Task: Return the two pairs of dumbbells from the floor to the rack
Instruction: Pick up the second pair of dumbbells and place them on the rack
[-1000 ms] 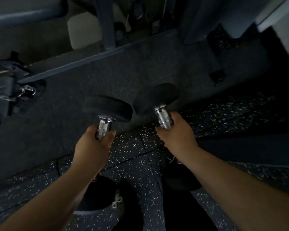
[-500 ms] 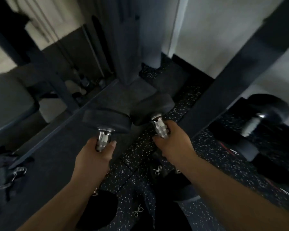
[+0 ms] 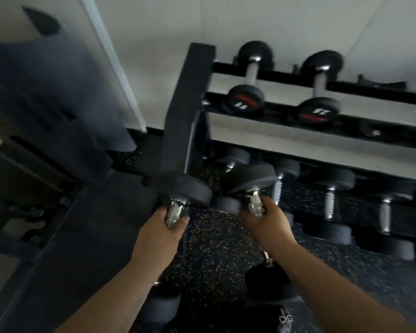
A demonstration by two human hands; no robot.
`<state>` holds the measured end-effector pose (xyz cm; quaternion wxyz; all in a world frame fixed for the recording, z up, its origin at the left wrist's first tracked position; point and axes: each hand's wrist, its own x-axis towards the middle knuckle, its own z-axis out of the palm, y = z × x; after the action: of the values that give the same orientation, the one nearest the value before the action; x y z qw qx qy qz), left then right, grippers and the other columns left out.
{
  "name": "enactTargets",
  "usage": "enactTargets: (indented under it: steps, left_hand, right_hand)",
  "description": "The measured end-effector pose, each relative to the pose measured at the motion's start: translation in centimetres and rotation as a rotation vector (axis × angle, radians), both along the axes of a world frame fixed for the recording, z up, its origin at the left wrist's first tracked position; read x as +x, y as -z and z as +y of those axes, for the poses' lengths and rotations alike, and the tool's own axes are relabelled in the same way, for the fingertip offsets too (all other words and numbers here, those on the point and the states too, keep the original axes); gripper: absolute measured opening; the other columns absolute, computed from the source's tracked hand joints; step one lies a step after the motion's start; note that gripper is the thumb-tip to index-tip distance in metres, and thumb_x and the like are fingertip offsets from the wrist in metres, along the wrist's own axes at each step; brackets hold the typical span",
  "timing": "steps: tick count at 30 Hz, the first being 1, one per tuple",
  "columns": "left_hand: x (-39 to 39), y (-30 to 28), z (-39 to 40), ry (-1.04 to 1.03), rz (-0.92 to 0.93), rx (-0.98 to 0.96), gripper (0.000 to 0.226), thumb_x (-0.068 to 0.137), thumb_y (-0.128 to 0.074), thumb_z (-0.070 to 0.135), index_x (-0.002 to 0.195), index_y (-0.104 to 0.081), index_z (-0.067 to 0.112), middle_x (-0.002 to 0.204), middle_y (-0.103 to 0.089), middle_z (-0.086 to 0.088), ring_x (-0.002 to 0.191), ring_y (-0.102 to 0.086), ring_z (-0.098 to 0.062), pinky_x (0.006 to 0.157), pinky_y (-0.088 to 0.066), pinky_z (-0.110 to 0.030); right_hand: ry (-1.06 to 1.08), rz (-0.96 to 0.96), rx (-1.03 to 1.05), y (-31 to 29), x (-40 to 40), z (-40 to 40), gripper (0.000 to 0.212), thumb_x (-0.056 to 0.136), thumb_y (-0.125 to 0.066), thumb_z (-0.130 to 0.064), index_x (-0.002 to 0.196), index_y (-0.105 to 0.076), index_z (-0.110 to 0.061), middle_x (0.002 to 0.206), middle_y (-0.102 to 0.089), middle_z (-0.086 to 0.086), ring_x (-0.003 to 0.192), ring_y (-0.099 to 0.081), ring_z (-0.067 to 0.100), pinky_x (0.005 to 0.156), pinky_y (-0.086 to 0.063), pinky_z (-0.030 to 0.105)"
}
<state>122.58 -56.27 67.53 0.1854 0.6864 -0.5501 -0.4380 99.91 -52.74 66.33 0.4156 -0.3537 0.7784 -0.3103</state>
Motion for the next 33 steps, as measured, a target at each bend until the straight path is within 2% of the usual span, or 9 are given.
enactTargets:
  steps: [3, 7, 12, 15, 17, 21, 24, 28, 33]
  left_hand:
    - [-6.8, -1.2, -0.5, 0.054, 0.034, 0.012, 0.023, 0.081, -0.064, 0.044, 0.079, -0.054, 0.024, 0.07, -0.063, -0.006, 0.051, -0.058, -0.019, 0.052, -0.051, -0.039]
    - [-15.5, -2.7, -0.7, 0.102, 0.055, 0.002, 0.022, 0.084, -0.062, 0.042, 0.085, -0.056, 0.021, 0.076, -0.066, -0.01, 0.054, -0.061, -0.022, 0.051, -0.05, -0.037]
    - [-24.7, -3.9, -0.8, 0.103, 0.073, 0.018, 0.023, 0.086, -0.061, 0.041, 0.085, -0.054, 0.019, 0.075, -0.065, -0.008, 0.044, -0.057, -0.015, 0.04, -0.043, -0.023]
    - [-29.5, -4.4, -1.3, 0.107, 0.094, 0.043, 0.026, 0.087, -0.061, 0.039, 0.09, -0.056, 0.014, 0.074, -0.065, -0.007, 0.044, -0.056, -0.014, 0.036, -0.04, -0.019]
    - [-32.3, -4.5, -2.0, 0.116, 0.131, 0.052, 0.024, 0.087, -0.062, 0.036, 0.091, -0.057, 0.013, 0.075, -0.064, -0.008, 0.045, -0.055, -0.015, 0.036, -0.039, -0.02]
    - [-37.1, -4.2, -4.1, 0.161, 0.128, 0.045, 0.021, 0.087, -0.062, 0.037, 0.087, -0.056, 0.017, 0.081, -0.066, -0.01, 0.058, -0.06, -0.024, 0.052, -0.045, -0.027]
    - [-40.2, -3.7, -6.5, 0.227, 0.123, 0.043, 0.02, 0.087, -0.061, 0.037, 0.083, -0.055, 0.019, 0.08, -0.066, -0.009, 0.05, -0.058, -0.018, 0.036, -0.04, -0.018]
    - [-43.7, -3.6, -9.8, 0.318, 0.101, 0.014, 0.025, 0.084, -0.063, 0.039, 0.081, -0.055, 0.016, 0.074, -0.065, -0.009, 0.049, -0.058, -0.019, 0.041, -0.045, -0.027]
    - [-48.3, -4.4, -12.7, 0.388, 0.09, -0.048, 0.023, 0.083, -0.064, 0.04, 0.077, -0.054, 0.02, 0.071, -0.065, -0.006, 0.056, -0.062, -0.023, 0.053, -0.05, -0.035]
  right_hand:
    - [0.11, -0.014, -0.001, -1.0, -6.2, 1.4, 0.019, 0.078, -0.066, -0.022, 0.093, -0.055, -0.026, 0.07, -0.064, -0.003, 0.051, -0.057, 0.012, 0.035, -0.042, 0.019]
    - [0.183, 0.008, 0.008, -1.9, -14.6, 3.0, 0.028, 0.079, -0.066, -0.023, 0.105, -0.056, -0.023, 0.072, -0.066, -0.003, 0.049, -0.06, 0.012, 0.033, -0.039, 0.016]
    - [0.226, 0.077, 0.022, -3.0, -24.1, 4.2, 0.02, 0.076, -0.067, -0.024, 0.091, -0.053, -0.027, 0.069, -0.063, -0.005, 0.051, -0.058, 0.012, 0.038, -0.04, 0.023]
    - [0.24, 0.072, 0.043, -3.8, -28.9, 4.4, 0.022, 0.075, -0.066, -0.023, 0.093, -0.054, -0.025, 0.074, -0.064, 0.001, 0.052, -0.059, 0.019, 0.04, -0.043, 0.024]
    - [0.247, 0.09, 0.044, -4.3, -31.4, 4.2, 0.02, 0.075, -0.067, -0.023, 0.091, -0.054, -0.024, 0.076, -0.064, 0.001, 0.06, -0.059, 0.02, 0.051, -0.045, 0.028]
    - [0.273, 0.141, 0.035, -4.9, -35.0, 3.2, 0.016, 0.076, -0.068, -0.023, 0.082, -0.054, -0.025, 0.071, -0.062, -0.006, 0.062, -0.057, 0.011, 0.048, -0.036, 0.026]
    - [0.319, 0.127, 0.032, -4.9, -37.1, 1.9, 0.017, 0.074, -0.069, -0.025, 0.085, -0.056, -0.025, 0.072, -0.064, -0.006, 0.065, -0.06, 0.015, 0.053, -0.04, 0.028]
    - [0.4, 0.143, 0.045, -4.7, -39.6, 0.6, 0.022, 0.073, -0.07, -0.025, 0.091, -0.058, -0.025, 0.074, -0.065, -0.006, 0.07, -0.062, 0.019, 0.061, -0.045, 0.031]
    - [0.481, 0.118, 0.036, -4.9, -43.6, -1.2, 0.019, 0.075, -0.069, -0.02, 0.079, -0.053, -0.029, 0.069, -0.063, -0.008, 0.062, -0.059, 0.01, 0.051, -0.041, 0.025]
